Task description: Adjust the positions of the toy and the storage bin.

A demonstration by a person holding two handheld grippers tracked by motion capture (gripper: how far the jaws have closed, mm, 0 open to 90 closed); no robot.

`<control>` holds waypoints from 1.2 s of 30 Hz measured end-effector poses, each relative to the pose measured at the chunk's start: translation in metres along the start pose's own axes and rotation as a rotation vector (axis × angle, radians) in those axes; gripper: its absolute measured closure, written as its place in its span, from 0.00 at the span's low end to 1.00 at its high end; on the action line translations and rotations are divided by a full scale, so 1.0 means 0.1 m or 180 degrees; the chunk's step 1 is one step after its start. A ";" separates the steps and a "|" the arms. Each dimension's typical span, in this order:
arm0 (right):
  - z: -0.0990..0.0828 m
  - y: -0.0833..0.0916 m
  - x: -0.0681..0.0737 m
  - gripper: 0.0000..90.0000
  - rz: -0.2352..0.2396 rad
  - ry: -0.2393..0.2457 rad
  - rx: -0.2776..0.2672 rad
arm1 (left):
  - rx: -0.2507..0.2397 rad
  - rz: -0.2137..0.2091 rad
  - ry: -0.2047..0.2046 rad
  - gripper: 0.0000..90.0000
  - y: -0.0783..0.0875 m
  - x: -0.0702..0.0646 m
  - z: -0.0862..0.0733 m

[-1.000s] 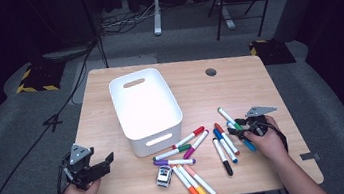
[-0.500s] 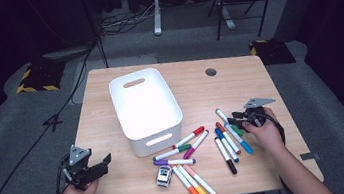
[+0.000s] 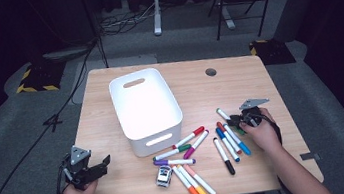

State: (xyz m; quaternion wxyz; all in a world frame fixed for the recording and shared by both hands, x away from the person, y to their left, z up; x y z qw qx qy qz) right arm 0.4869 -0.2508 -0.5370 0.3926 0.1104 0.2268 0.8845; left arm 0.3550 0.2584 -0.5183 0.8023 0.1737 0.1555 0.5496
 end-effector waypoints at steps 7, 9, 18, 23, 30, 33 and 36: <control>0.01 0.02 0.01 0.85 -0.0020 -0.0006 0.0108 | 0.0108 -0.0039 -0.0128 0.29 -0.10 -0.05 -0.07; 0.01 0.02 0.01 0.85 0.0002 0.0000 0.0118 | 0.0134 -0.0061 -0.0132 0.29 -0.13 -0.08 -0.10; 0.01 0.03 0.05 0.85 0.0069 -0.0041 0.0145 | 0.0273 -0.0065 -0.0237 0.29 -0.22 -0.11 -0.19; 0.01 0.03 0.08 0.85 0.0103 0.0025 0.0171 | 0.0258 -0.0094 -0.0252 0.28 -0.24 -0.12 -0.20; 0.04 0.07 0.06 0.85 0.0095 0.0031 0.0153 | 0.0271 -0.0140 -0.0179 0.28 -0.25 -0.11 -0.20; 0.06 0.09 0.05 0.85 0.0101 0.0046 0.0147 | 0.0279 -0.0151 -0.0176 0.28 -0.25 -0.11 -0.20; 0.10 0.12 0.08 0.85 0.0107 0.0056 0.0140 | 0.0279 -0.0159 -0.0172 0.27 -0.26 -0.11 -0.20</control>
Point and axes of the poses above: each handheld gripper's, and its own axes: y roughly backward along the jaws, z roughly out of its top, x roughly to its left, the point moved 6 cm from there along -y, roughly forward along the jaws, and after that the axes turned 14 degrees about -x, right-handed, at the moved point
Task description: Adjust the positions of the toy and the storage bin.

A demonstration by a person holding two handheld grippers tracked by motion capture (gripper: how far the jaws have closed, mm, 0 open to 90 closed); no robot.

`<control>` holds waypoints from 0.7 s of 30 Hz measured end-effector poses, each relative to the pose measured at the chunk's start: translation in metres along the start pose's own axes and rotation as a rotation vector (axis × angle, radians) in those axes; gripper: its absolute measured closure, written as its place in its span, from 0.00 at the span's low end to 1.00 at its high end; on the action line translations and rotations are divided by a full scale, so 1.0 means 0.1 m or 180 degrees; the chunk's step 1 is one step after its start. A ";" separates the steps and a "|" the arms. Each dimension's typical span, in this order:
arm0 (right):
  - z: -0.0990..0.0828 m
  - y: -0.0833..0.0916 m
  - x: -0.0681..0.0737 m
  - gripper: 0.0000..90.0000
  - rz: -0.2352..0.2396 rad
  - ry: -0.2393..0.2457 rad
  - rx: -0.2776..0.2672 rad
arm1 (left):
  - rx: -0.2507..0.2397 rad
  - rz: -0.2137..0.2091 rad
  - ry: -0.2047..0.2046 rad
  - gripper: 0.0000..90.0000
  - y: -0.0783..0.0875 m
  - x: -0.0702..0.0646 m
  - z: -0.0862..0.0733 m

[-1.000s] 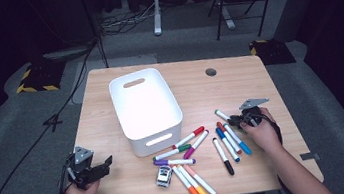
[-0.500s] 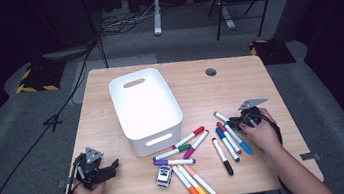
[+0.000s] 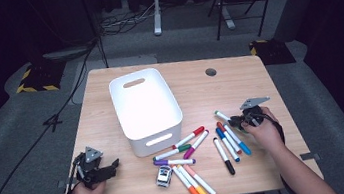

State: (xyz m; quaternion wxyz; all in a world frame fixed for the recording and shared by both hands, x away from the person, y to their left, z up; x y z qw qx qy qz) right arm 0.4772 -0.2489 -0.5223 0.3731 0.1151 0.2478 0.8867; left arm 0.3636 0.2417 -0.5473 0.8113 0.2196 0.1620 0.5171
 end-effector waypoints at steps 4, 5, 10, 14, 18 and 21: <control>0.10 0.07 0.06 0.85 0.0040 0.0112 -0.0030 | 0.0006 0.0014 0.0003 0.27 -0.01 0.00 0.00; 0.14 0.09 0.08 0.85 0.0057 0.0114 -0.0056 | 0.0005 0.0014 0.0008 0.26 -0.01 0.00 0.00; 0.35 0.20 0.14 0.85 0.0152 0.0138 -0.0171 | -0.0003 0.0029 0.0009 0.27 -0.01 -0.01 0.00; 0.52 0.27 0.18 0.85 0.0239 0.0147 -0.0265 | -0.0003 0.0046 0.0009 0.27 -0.01 -0.01 0.00; 0.70 0.32 0.27 0.85 0.0345 0.0143 -0.0362 | -0.0004 0.0047 0.0011 0.27 -0.01 -0.01 0.00; 0.83 0.35 0.34 0.85 0.0409 0.0179 -0.0414 | -0.0003 0.0047 0.0010 0.27 -0.01 -0.01 0.00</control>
Point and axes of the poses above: each handheld gripper's, and its own axes: y roughly backward along the jaws, z roughly out of its top, x roughly to its left, the point moved 6 cm from there along -y, roughly forward along the jaws, and after that the axes turned 14 degrees about -x, right-handed, at the moved point
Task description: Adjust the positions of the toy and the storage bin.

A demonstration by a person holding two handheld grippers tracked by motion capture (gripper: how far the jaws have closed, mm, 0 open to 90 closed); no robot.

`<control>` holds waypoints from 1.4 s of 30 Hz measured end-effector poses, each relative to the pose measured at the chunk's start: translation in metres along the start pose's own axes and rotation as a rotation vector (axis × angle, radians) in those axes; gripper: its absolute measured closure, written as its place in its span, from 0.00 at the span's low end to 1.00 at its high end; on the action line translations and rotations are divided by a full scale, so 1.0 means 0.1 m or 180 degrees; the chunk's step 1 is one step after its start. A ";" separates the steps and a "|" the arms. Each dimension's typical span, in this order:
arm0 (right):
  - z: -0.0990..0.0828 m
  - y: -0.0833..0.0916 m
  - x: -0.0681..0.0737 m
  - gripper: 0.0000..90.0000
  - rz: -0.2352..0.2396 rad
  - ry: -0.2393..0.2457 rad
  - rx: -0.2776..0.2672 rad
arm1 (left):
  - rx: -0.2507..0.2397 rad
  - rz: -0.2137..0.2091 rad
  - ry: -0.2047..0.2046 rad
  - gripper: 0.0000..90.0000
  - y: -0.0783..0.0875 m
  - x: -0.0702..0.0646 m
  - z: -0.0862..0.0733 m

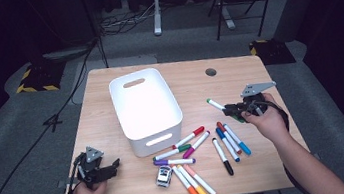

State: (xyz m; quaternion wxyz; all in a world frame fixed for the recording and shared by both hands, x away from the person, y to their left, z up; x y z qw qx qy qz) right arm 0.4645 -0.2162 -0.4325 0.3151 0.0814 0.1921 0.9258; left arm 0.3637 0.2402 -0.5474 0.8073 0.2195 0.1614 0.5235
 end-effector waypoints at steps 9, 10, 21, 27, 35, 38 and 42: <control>0.30 0.00 0.13 0.85 0.0118 0.0074 -0.0104 | 0.0000 0.0000 -0.0001 0.27 0.00 0.00 0.00; 0.32 0.00 0.15 0.85 0.0124 0.0064 -0.0119 | 0.0004 -0.0004 0.0001 0.27 0.00 0.00 0.00; 0.62 -0.12 0.38 0.85 0.0402 0.0131 -0.0252 | -0.0004 0.0002 0.0003 0.27 0.00 0.00 0.00; 0.78 -0.27 0.52 0.85 0.0512 0.0142 -0.0272 | -0.0001 -0.0002 0.0003 0.27 0.00 0.00 0.00; 1.02 -0.51 0.82 0.85 0.0709 0.0265 -0.0277 | 0.0006 -0.0004 0.0001 0.27 0.00 0.00 0.00; 1.10 -0.61 0.93 0.85 0.0768 0.0336 -0.0261 | 0.0005 -0.0005 0.0001 0.27 0.00 0.00 0.00; 1.18 -0.72 1.04 0.85 0.0822 0.0372 -0.0249 | 0.0000 0.0000 0.0001 0.27 0.00 0.00 0.00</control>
Point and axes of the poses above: each handheld gripper's, and its own axes: y roughly backward along the jaws, z roughly out of its top, x roughly to its left, the point moved 6 cm from there along -y, roughly forward along the jaws, and after that the axes turned 14 degrees about -x, right-handed, at the moved point
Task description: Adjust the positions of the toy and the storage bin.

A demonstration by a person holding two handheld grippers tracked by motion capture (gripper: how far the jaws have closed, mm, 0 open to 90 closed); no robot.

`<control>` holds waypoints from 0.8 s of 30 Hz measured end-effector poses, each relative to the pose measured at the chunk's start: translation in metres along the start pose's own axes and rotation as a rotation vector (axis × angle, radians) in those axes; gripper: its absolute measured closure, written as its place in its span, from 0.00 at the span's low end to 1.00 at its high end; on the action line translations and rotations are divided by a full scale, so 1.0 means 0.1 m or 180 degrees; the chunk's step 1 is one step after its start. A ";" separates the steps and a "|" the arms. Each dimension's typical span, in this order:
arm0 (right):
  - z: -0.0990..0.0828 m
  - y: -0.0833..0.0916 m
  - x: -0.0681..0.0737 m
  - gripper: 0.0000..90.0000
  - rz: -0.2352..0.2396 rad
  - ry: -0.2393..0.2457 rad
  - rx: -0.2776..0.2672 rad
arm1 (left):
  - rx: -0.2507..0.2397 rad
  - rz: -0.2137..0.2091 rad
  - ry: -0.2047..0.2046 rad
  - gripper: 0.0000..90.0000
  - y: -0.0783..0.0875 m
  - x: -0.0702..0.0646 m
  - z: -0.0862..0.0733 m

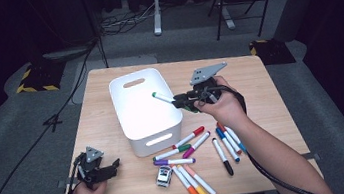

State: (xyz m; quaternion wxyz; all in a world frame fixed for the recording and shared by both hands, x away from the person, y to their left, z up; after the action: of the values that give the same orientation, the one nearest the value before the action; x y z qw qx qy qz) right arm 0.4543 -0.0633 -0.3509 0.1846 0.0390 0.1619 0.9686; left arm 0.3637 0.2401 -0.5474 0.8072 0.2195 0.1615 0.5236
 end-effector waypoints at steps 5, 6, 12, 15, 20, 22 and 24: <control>0.08 -0.13 0.08 0.85 0.0065 0.0002 -0.0036 | -0.0001 0.0001 0.0000 0.27 0.00 0.00 0.00; 0.08 -0.16 0.09 0.85 0.0080 0.0008 -0.0029 | 0.0000 0.0001 -0.0001 0.27 0.00 0.00 0.00; 0.07 -0.32 0.12 0.85 0.0123 -0.0039 -0.0027 | -0.0004 -0.0001 -0.0006 0.27 0.00 0.00 0.00; 0.04 -0.37 0.11 0.85 0.0124 -0.0079 -0.0055 | 0.0003 -0.0012 -0.0010 0.27 0.00 0.00 0.00; -0.02 -0.46 0.09 0.85 0.0123 -0.0118 -0.0033 | -0.0002 -0.0008 -0.0008 0.27 0.00 0.00 0.00; -0.05 -0.50 0.08 0.85 0.0112 -0.0092 -0.0011 | -0.0001 -0.0009 -0.0008 0.27 0.00 0.00 0.00; -0.09 -0.52 0.08 0.85 0.0112 -0.0072 0.0007 | 0.0004 -0.0013 -0.0010 0.27 0.00 0.00 0.00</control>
State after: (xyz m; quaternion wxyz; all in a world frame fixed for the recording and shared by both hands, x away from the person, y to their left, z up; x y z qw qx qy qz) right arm 0.4638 -0.0170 -0.3764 0.1693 0.0529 0.1602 0.9710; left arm 0.3633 0.2400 -0.5473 0.8084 0.2204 0.1610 0.5215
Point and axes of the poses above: each handheld gripper's, and its own axes: y roughly backward along the jaws, z roughly out of its top, x roughly to its left, the point moved 6 cm from there along -y, roughly forward along the jaws, and after that the axes turned 14 degrees about -x, right-handed, at the moved point
